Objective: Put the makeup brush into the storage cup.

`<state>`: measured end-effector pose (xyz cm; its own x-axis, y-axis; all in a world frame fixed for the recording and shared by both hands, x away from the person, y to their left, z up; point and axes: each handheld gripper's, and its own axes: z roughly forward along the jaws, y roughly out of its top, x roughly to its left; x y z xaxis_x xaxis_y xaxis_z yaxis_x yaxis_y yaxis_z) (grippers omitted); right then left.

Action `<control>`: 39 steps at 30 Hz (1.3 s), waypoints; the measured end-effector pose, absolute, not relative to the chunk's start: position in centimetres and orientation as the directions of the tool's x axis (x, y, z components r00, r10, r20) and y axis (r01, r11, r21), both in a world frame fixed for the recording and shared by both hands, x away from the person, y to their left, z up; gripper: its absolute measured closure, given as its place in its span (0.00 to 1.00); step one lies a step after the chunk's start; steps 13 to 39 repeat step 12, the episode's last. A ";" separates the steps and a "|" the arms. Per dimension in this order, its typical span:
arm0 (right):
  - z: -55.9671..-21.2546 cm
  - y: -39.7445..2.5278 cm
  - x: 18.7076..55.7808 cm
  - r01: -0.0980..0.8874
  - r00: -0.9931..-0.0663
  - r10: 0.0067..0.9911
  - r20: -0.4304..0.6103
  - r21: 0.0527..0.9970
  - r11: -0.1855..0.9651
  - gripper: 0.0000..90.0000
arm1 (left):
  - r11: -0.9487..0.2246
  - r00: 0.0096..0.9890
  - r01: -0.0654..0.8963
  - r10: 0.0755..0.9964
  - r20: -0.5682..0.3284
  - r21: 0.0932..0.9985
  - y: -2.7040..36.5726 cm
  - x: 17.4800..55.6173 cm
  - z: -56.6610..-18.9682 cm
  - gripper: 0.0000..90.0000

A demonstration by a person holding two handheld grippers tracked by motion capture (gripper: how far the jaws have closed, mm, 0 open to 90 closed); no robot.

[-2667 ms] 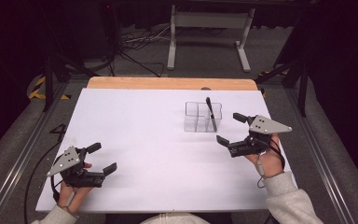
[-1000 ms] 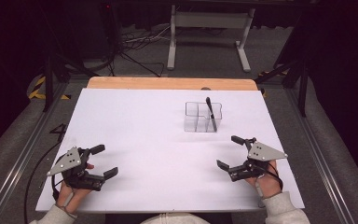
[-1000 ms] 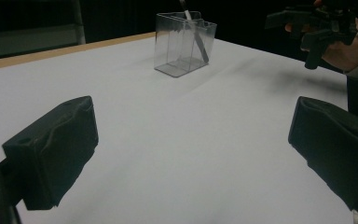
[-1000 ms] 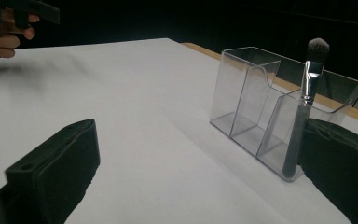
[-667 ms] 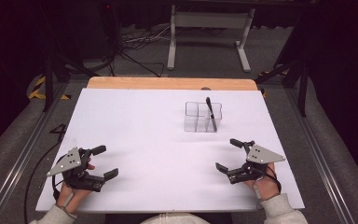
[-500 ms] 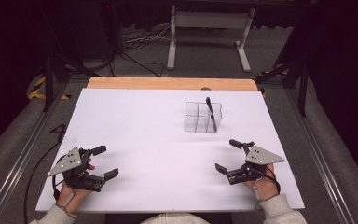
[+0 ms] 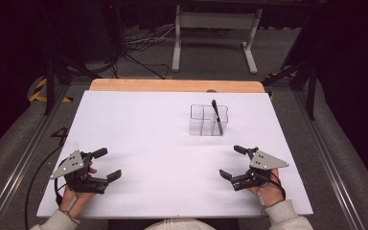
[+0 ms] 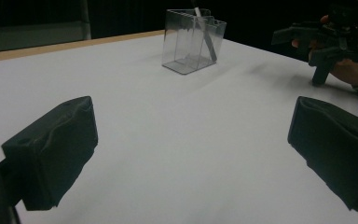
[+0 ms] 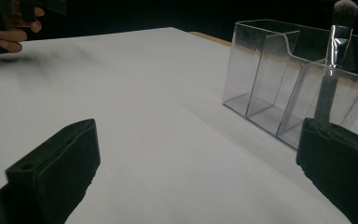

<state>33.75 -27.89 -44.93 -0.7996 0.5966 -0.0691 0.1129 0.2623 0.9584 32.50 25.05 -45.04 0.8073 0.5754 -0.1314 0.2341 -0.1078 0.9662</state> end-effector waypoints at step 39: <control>-44.9 -28.0 33.8 0.124 -0.795 0.604 -0.057 0.959 0.253 0.00 | -0.102 0.803 0.239 0.579 -0.138 0.966 25.0 32.6 -45.1 0.02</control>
